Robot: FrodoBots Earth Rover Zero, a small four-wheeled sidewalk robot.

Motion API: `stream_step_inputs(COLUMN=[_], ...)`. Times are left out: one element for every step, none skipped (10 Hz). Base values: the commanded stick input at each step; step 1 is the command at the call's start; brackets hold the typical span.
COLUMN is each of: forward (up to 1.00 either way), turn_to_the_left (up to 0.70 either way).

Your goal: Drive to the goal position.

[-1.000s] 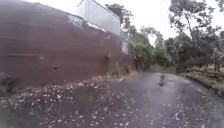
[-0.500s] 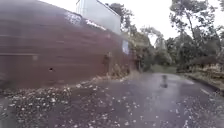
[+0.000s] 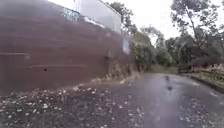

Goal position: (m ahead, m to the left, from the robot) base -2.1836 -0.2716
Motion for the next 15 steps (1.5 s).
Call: stream_step_inputs(forward=[0.44, 0.41, 0.33, 0.24, 0.22, 0.21, 0.21, 0.20, 0.19, 0.19, 0.19, 0.19, 0.14, 0.07, 0.04], turn_to_the_left=[-0.26, -0.25, -0.83, -0.96, -0.89, -0.85, -0.85, -0.80, -0.76, -0.76, -0.76, -0.74, -0.58, -0.28, -0.18])
